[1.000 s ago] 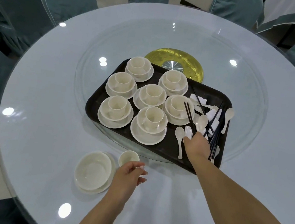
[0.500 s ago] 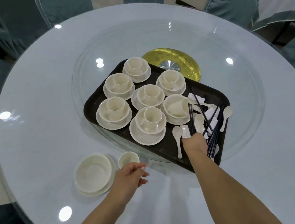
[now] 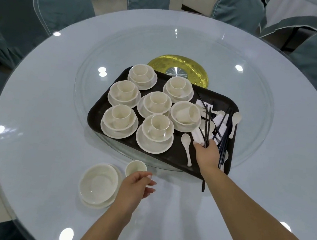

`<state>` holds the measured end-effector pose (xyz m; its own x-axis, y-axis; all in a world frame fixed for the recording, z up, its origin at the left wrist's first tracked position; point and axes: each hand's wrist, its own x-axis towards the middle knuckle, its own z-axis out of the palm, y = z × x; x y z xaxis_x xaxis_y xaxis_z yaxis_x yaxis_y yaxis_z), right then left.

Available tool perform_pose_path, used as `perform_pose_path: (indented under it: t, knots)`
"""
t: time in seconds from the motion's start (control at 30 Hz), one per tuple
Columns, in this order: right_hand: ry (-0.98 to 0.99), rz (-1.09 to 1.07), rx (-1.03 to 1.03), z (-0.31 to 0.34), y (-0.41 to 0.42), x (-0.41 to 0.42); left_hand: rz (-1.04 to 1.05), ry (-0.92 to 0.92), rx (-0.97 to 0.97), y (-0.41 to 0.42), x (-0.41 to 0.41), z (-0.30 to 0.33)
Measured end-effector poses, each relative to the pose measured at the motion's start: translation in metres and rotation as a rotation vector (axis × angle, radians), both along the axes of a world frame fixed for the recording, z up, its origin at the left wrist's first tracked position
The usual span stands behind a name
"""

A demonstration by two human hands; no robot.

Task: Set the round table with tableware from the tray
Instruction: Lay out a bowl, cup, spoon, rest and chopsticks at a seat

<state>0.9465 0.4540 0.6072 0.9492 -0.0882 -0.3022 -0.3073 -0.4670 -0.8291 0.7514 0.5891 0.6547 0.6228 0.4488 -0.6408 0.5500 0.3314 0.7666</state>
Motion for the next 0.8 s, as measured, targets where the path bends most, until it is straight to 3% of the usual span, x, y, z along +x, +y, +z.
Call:
perform_pose_path:
  t: [0.27, 0.5, 0.67, 0.8]
  knots:
    - [-0.007, 0.366, 0.226, 0.026, -0.005, -0.064, 0.052, -0.032, -0.188, -0.002, 0.005, 0.002]
    - [0.105, 0.593, 0.220, 0.009, -0.010, -0.119, 0.142, 0.083, -0.378, -0.006, -0.013, -0.025]
    - [0.169, 0.732, 0.036, -0.006, -0.013, -0.138, 0.254, 0.152, -0.412, -0.003, -0.035, -0.053]
    - [0.218, 0.642, 0.041, -0.018, -0.015, -0.149, 0.301, 0.161, -0.371, 0.002, -0.045, -0.068]
